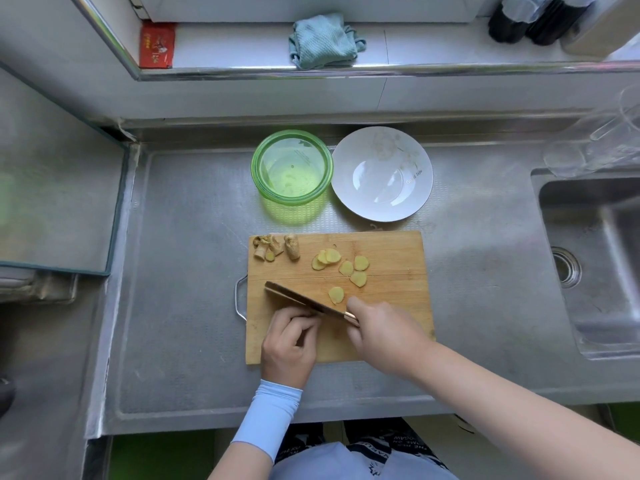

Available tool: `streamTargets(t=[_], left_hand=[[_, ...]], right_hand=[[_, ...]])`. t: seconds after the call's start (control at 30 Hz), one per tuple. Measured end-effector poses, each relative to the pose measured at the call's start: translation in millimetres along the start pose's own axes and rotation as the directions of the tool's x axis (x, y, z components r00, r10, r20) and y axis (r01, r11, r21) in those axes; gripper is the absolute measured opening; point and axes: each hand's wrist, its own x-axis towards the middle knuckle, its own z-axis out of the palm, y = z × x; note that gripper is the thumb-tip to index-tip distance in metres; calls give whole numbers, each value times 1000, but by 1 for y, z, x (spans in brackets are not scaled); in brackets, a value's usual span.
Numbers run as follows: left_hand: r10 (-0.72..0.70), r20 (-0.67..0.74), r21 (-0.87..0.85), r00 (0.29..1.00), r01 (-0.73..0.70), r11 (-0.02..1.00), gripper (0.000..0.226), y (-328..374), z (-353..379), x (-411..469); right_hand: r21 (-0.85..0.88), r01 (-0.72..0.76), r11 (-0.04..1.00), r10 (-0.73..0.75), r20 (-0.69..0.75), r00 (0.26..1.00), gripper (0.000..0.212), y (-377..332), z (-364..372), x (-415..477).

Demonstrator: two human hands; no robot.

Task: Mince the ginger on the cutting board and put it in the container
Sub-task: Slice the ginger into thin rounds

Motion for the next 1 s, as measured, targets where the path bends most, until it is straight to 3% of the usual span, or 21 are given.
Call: streamTargets(t=[0.37,0.6,1.0], left_hand=[[-38,34,67,999,35,997,29,2,-2,0],[-10,-43,98,999,15,995,7,3,0,-3],[63,-89,93,994,-54,994,9,-1,5,-4]], right_hand=[[-30,31,999,-34,-78,996,14,3,8,-31],[-98,59,993,-70,-104,992,11,8,8,-44],[-98,79,992,-88,-88,992,17,26,15,-43]])
